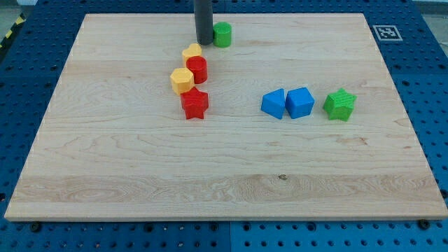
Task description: Push the green circle top of the green star
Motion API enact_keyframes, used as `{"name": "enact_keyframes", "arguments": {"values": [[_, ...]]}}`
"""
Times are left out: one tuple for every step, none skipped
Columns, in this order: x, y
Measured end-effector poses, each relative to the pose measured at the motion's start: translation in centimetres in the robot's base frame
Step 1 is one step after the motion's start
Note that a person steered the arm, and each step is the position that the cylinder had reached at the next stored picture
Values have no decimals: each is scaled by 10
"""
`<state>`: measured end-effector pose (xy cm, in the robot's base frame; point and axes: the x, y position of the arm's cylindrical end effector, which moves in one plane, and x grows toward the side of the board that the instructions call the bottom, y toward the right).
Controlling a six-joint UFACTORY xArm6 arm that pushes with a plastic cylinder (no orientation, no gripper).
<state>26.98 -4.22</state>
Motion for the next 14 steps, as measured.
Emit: {"name": "enact_keyframes", "arguments": {"values": [[0,-1],[-12,-1],[-14,3],[-18,26],[-18,61],[-12,90],[10,103],[35,125],[63,161],[90,184],[106,197],[107,194],[119,191],[130,195]]}}
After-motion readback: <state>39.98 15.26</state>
